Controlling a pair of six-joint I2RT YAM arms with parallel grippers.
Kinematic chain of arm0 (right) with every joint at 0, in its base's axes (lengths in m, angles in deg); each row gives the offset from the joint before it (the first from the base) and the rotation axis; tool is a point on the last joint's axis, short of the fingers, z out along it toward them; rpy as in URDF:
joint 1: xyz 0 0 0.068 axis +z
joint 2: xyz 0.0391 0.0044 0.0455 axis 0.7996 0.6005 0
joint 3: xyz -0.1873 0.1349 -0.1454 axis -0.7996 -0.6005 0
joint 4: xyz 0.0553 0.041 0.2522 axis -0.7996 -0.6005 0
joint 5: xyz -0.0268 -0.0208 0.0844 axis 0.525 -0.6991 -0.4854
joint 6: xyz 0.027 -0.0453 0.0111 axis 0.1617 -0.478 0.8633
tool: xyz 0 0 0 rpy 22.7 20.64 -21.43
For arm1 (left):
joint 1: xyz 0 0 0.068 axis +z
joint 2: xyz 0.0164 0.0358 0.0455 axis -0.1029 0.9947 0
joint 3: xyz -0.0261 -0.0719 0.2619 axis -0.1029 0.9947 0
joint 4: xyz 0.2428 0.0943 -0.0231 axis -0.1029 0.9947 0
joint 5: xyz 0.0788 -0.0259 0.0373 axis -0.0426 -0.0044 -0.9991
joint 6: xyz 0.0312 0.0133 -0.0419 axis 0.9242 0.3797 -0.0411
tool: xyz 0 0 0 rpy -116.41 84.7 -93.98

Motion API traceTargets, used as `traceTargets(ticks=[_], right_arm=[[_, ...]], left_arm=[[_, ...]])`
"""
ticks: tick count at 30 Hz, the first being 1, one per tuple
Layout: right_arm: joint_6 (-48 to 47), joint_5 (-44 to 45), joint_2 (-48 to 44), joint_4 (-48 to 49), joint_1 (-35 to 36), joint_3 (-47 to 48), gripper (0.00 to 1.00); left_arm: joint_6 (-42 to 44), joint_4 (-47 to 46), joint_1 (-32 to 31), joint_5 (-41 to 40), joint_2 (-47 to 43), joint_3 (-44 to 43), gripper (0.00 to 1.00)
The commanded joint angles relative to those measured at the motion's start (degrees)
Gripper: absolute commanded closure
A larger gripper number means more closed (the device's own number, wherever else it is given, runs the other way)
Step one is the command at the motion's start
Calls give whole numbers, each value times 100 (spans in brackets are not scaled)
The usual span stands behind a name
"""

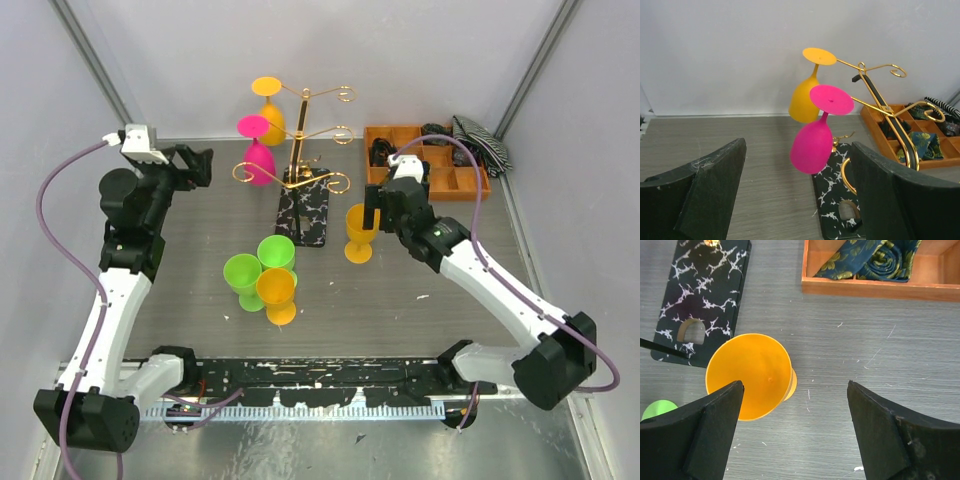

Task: Place the wine glass upside down on the wine glass rack

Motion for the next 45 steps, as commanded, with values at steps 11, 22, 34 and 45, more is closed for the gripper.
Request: traceTargets(ticks=[11,22,34,45], right_arm=[[61,-247,922,445,-289,404,20],[50,-561,991,584,-481,105,66],[-17,-581,820,439,-583,165,90],[-964,1457,72,-499,-598,1115,99]], left_arm=[[-88,229,11,285,-136,-2,9],[-307,180,13,374,-48,119,9],[-589,297,14,546,-167,82,11],[-1589,509,-188,742,-202,-324,12]])
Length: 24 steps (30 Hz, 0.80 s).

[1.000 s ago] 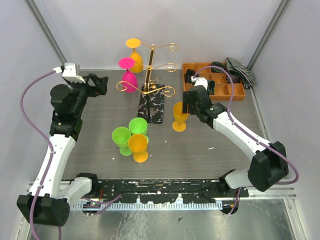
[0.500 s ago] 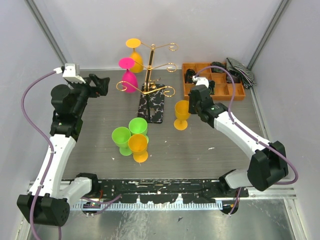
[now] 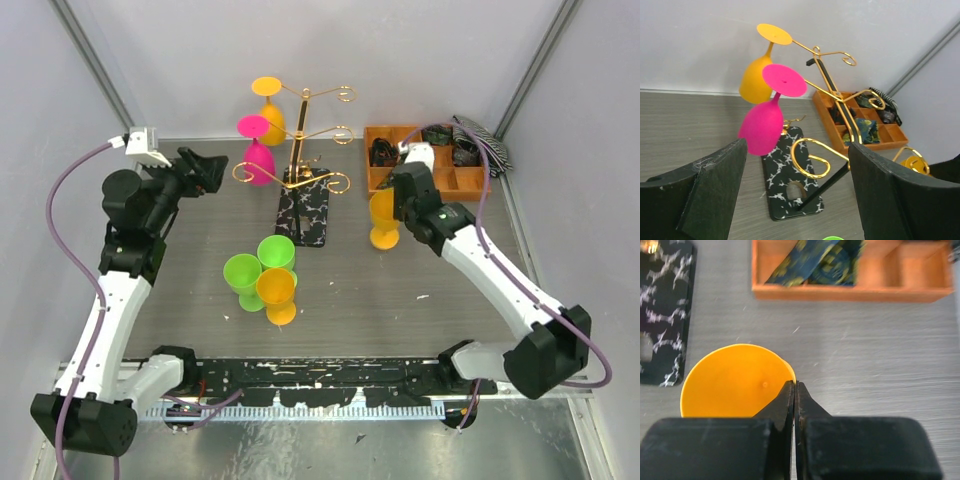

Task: Place the wine glass upside down on the wine glass rack

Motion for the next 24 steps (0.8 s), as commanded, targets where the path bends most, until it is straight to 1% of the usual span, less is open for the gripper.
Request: traceTargets(ticks=[1,3,6,8,11,15,17,19,21,24], right_arm=[[-818,1735,-563,-50,-46,908,99],[-1277,1963,-606,172,-48,1258,100],[-1916,1642,-807,1048,-44,1472,99],[-2224,1200,-1011,1820,-49,1426,99],[-2539,181,-1289,3089,-46,1136,99],[-2912,-879,-1312,4208,94,980,99],[-3272,-1249,-1277,4815,317,882,100],[-3810,-1289,-1247,5520,741,685,99],[-4417,-1292,-1156,6189,1220,463,99],[-5349,-1336,-909,7165,1889,162,99]], left_arm=[[-627,116,-51,14,-102,-360,12],[-928,15,-46,-119,-108,-392,11],[-1424,-79,-51,-245,-67,-494,9],[-1834,-138,-43,-298,-27,-537,9],[-2544,-320,-41,-281,44,-504,7],[-3732,-657,-42,-51,263,-338,5],[-4427,-981,-45,97,364,-170,6],[-5234,-1333,-42,204,436,10,7],[-5724,-1598,-42,243,465,130,7],[-6340,-1741,-42,238,409,245,7]])
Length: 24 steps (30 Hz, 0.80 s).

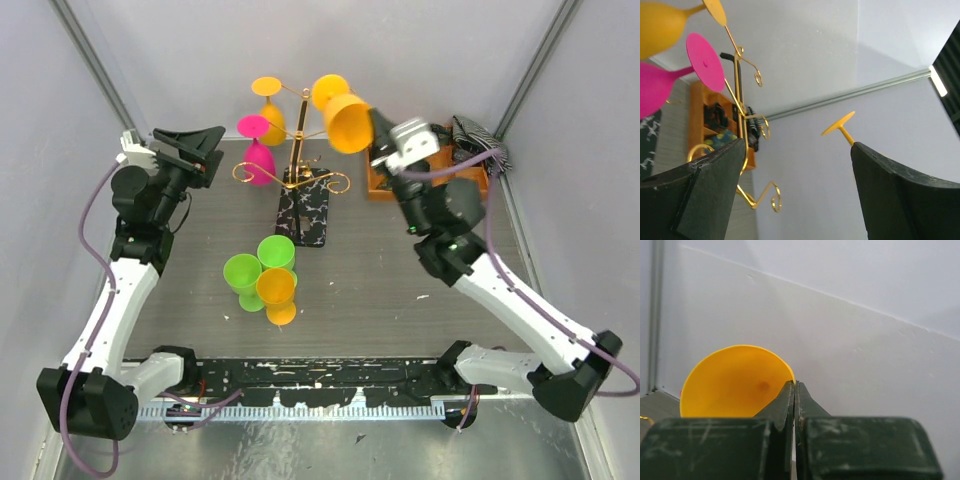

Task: Place the wine glass upside down on the wine glass rack

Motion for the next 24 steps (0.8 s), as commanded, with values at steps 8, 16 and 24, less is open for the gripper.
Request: traceTargets(ticks=[8,16,24], right_arm=[[-2179,-773,1260,3993,1455,-679,100],[-2944,-691,2295,5611,2110,-586,99],[-2786,-971,2552,5535,2438,-479,99]], left_arm=[[-2210,-518,-5,20,-595,404,6],[-2496,-384,-55,110,-900,607,6],[-2529,-379,-121,124,-940,719,6]])
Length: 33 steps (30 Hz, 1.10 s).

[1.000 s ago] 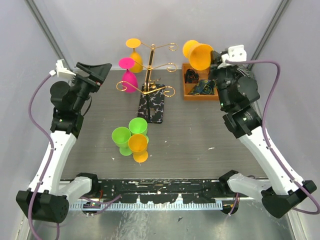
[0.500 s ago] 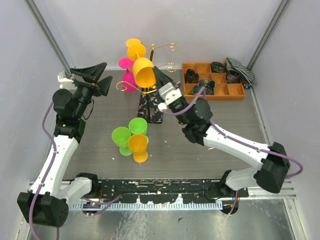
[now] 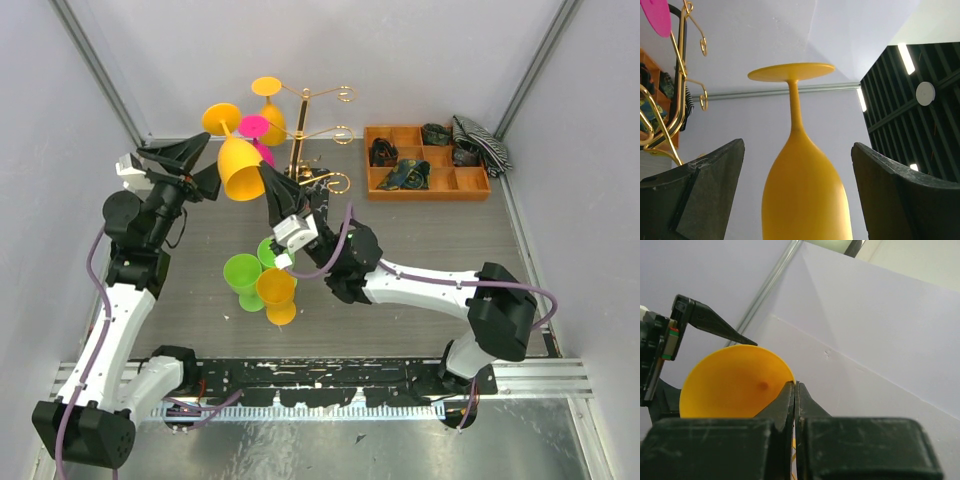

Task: Place the wine glass upside down on the wine glass rack

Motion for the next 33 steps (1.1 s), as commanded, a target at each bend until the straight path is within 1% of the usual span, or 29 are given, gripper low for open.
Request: traceTargets(ticks=[1,4,11,17,20,22,27,30,33], right_arm=[[-36,-206,-78,618,143,277,99],[-30,-210,-26,601,219,279,100],[10,-85,125,562,310,297,99],[30,-23,191,582,367,276,100],[34,10,183,606,391,228,99],[47,-4,167,602,395,195,100],[109,-90,91,564,390,94,99],[195,-180,-21,445,389,23,100],[255,-252,-144,313,391,-50,99]], left_arm=[[-83,-68,-34,105,-67,60,6],[-82,-84,-43,109,-66,74,6],[-92,-219,-52,130,-96,110,12],[-84,-351,-53,173,-65,138,27],[-92,-436,-53,207,-40,161,43],[-92,-475,-52,226,-17,166,50],[-125,-567,-52,288,27,174,63],[-158,-646,-52,330,43,206,65],[-173,-711,-52,365,57,211,62]])
